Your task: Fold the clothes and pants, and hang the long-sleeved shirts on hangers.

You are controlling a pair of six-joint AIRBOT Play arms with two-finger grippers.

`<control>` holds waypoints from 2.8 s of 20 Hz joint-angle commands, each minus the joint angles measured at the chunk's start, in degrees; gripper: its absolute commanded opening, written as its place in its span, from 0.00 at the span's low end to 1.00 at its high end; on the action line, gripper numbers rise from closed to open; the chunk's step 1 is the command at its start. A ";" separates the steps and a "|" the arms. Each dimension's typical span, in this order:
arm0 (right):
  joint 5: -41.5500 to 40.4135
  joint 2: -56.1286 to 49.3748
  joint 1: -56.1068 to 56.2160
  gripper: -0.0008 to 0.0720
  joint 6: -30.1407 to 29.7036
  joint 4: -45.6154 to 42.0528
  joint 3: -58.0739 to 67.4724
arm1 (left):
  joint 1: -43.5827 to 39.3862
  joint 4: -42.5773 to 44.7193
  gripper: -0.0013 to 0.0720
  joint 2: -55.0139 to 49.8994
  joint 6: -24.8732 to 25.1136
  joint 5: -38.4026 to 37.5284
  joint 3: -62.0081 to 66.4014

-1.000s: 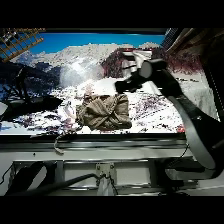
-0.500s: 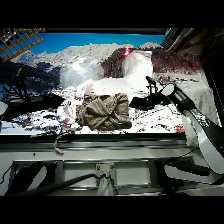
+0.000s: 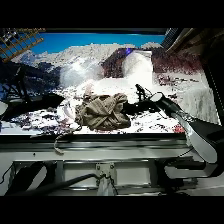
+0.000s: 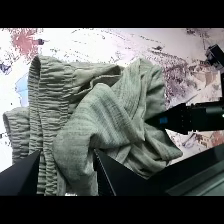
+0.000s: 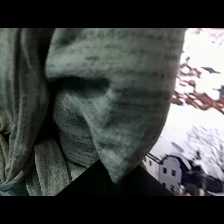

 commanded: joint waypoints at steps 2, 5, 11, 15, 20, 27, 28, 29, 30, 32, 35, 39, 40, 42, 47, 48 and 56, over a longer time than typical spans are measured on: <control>-1.05 0.48 0.61 0.04 -0.96 3.48 1.60 | -0.02 0.04 0.52 -0.39 0.00 0.61 -0.02; 4.57 4.59 -5.86 0.04 7.45 -7.39 4.79 | -0.07 0.02 0.52 -1.33 0.02 1.18 -0.02; 19.93 10.38 -24.72 0.04 13.40 -17.92 19.58 | -0.09 -3.30 0.52 -3.98 0.02 3.41 -0.04; 19.78 10.21 -31.85 0.04 16.39 -21.86 29.40 | -0.13 -5.27 0.52 -5.27 0.02 3.69 -0.02; 13.29 9.11 -38.73 0.04 21.24 -26.40 36.15 | -0.13 -6.29 0.52 -6.36 0.04 3.74 -0.02; 0.87 6.34 -44.98 0.04 20.94 -26.43 37.29 | -0.13 -6.64 0.52 -7.54 0.04 3.82 -0.02; -0.48 5.77 -45.51 0.04 20.94 -26.38 37.29 | -0.13 -6.71 0.52 -7.54 0.04 3.82 -0.02; -1.79 5.33 -45.81 0.04 20.94 -26.40 37.29 | -0.13 -6.71 0.52 -7.54 0.04 3.82 -0.02; -3.37 5.11 -45.99 0.04 20.94 -26.38 37.29 | -0.13 -6.69 0.52 -7.54 0.04 3.82 -0.02; -6.05 4.94 -46.29 0.04 20.96 -26.45 37.77 | -0.13 -6.69 0.52 -7.54 0.04 3.85 -0.02; -7.82 4.92 -46.29 0.04 21.00 -26.82 40.24 | -0.13 -6.69 0.51 -7.56 0.04 3.87 -0.02; -3.69 5.03 -46.29 0.04 24.22 -27.02 44.63 | -0.13 -6.69 0.51 -7.56 0.04 3.85 -0.02; -2.05 5.11 -46.29 0.04 24.96 -27.85 45.48 | -0.13 -6.69 0.51 -7.56 0.04 3.82 -0.02; -0.20 6.12 -46.29 0.04 28.74 -32.13 45.72 | -0.13 -6.71 0.51 -7.54 0.04 3.76 -0.02; 7.89 7.17 -47.82 0.04 31.87 -37.38 45.72 | -0.13 -6.69 0.51 -7.50 0.04 3.56 -0.02; 8.17 7.65 -48.54 0.04 31.87 -37.38 45.75 | -0.13 -6.69 0.51 -7.50 0.04 3.52 -0.02; 14.69 11.67 -53.44 0.03 31.78 -38.14 44.94 | -1.38 -6.67 0.51 -7.50 0.09 3.15 -0.02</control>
